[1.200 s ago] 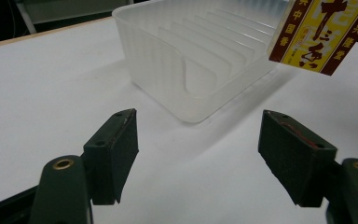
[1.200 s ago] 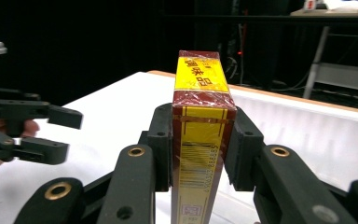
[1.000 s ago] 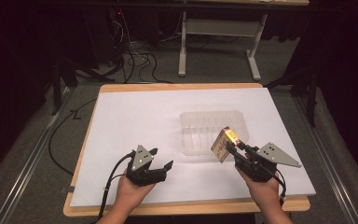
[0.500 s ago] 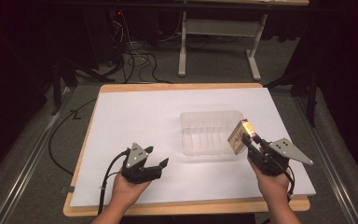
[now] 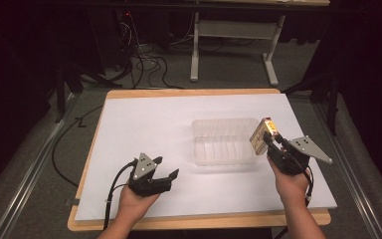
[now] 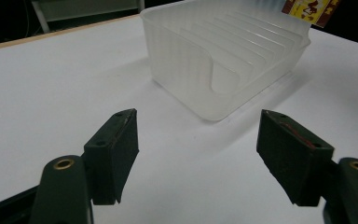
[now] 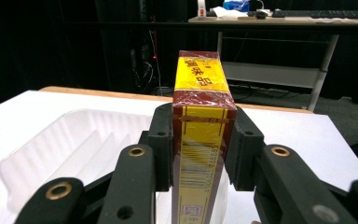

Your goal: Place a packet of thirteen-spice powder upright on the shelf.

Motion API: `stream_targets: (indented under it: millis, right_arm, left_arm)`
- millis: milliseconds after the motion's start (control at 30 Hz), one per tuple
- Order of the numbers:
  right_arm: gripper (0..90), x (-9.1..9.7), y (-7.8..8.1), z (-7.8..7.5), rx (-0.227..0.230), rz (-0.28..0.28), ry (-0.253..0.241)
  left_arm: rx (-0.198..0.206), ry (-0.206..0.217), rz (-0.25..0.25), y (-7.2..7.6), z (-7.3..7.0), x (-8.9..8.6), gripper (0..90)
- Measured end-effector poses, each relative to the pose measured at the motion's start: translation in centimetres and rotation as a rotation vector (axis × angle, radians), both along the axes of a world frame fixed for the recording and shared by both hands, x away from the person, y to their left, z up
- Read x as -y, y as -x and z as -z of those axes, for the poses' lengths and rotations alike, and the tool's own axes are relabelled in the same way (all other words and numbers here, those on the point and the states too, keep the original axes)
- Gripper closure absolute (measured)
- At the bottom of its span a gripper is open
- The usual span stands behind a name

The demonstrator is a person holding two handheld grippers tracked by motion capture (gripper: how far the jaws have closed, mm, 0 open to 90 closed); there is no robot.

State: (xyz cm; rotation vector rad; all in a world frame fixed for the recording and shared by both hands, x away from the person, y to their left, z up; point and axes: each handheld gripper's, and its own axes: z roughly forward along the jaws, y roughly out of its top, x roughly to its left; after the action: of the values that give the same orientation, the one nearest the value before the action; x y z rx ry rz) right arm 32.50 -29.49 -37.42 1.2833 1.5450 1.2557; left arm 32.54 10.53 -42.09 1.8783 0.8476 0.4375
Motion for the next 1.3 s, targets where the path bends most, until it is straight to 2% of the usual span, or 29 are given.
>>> stream_targets:
  millis: [233,633,867,1300]
  right_arm:
    - [68.3,-0.9,-1.6,0.0,0.002,0.045,0.022]
    - [68.3,-1.5,-4.5,0.8,-0.032,0.111,0.050]
    - [68.2,-1.6,-5.1,1.3,-0.055,0.138,0.062]
    - [68.2,-1.5,-6.0,3.2,-0.101,0.146,0.061]
  left_arm:
    - [0.000,0.000,0.001,0.0,0.0,0.0,29.9]
    - [-0.001,-0.002,-0.002,0.1,0.1,-0.1,29.9]
    - [-0.001,-0.007,0.000,0.0,0.1,-0.1,29.9]
    - [-0.003,0.000,-0.003,0.0,0.1,-0.2,29.9]
